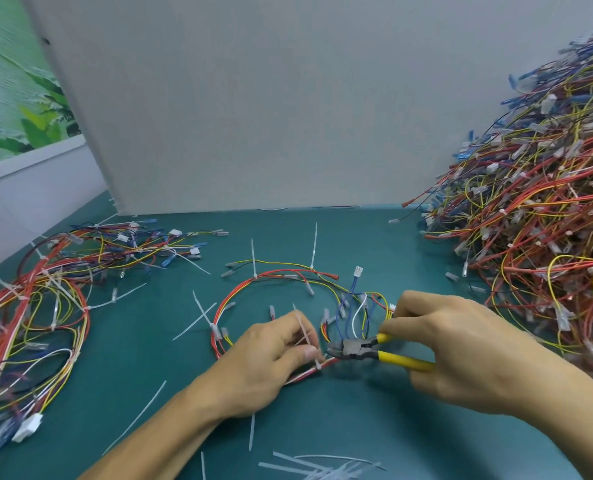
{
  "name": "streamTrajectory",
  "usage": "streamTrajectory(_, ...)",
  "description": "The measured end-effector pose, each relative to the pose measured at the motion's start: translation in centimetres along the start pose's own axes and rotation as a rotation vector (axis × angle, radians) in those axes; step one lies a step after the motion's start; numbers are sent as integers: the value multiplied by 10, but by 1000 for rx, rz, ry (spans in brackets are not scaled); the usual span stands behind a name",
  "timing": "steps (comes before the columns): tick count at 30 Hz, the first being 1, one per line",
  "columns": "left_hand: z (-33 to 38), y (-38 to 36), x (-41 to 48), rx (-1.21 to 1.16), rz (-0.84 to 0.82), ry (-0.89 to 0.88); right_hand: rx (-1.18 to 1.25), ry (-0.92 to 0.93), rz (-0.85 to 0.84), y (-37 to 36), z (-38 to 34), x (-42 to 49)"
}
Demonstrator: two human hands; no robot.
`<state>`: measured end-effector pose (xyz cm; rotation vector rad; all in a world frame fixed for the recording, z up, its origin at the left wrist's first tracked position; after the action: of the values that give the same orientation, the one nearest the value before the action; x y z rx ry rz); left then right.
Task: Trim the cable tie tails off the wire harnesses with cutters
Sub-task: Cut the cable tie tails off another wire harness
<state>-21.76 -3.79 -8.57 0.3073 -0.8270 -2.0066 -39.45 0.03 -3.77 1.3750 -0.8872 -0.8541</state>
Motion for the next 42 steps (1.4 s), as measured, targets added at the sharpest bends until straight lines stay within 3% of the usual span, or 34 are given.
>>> streamTrajectory(42, 6, -4, 2, 67, -41, -14, -88, 104, -34, -18, -11, 7)
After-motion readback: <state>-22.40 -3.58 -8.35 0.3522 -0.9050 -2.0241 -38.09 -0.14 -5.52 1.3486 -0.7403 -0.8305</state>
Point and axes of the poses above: each hand's wrist, its own x-axis towards the middle knuckle, its own y-axis out of the back of the hand, z = x × y, the point moved 7 cm from there along x, towards the middle knuckle
